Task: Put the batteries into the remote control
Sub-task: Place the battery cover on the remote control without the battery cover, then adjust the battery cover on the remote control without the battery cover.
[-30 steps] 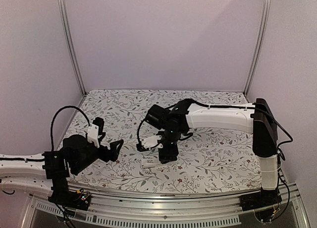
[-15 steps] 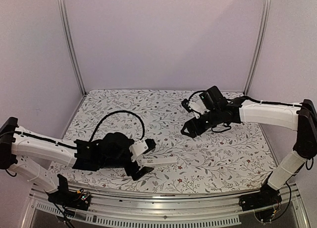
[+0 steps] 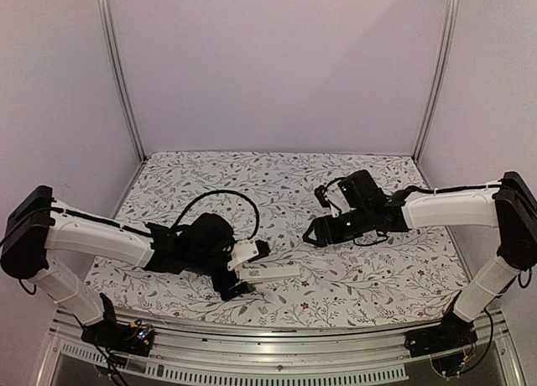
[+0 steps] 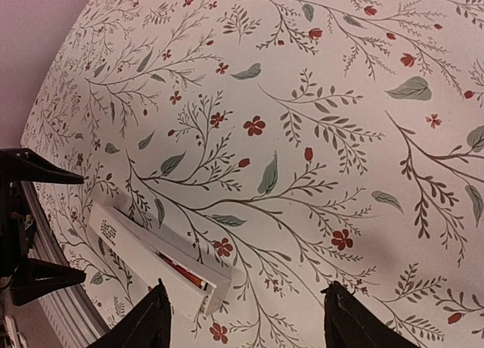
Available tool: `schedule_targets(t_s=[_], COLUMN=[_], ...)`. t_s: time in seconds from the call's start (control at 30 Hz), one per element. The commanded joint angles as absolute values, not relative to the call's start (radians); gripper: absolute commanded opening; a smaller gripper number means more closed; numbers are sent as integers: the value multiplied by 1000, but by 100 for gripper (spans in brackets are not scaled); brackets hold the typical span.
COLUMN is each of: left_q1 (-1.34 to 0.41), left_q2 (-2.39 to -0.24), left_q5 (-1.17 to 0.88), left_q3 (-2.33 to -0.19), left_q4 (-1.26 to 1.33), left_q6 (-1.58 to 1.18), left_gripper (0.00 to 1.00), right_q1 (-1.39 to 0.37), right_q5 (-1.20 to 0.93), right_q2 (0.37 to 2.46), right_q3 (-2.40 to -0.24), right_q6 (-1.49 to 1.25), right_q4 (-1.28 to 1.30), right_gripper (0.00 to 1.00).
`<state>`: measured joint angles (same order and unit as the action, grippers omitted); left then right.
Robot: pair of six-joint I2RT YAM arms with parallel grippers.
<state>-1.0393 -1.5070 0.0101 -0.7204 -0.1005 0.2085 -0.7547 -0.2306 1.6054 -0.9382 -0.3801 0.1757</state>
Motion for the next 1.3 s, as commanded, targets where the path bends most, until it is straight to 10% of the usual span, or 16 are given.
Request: schedule_targets(t_s=[0.0, 1.27], left_q1=[-1021, -861], left_q2=[-1480, -1609], left_q5=[-48, -212], left_q3=[-693, -721], left_q4=[-116, -84], left_q6=[264, 414], left_gripper=[100, 78], right_q1=[-758, -755], right_q5=[-291, -388], right_q2=[1623, 1712], right_q3=[-911, -891], right_q6=[-420, -474], right_q4=[102, 39], right_gripper=[68, 58])
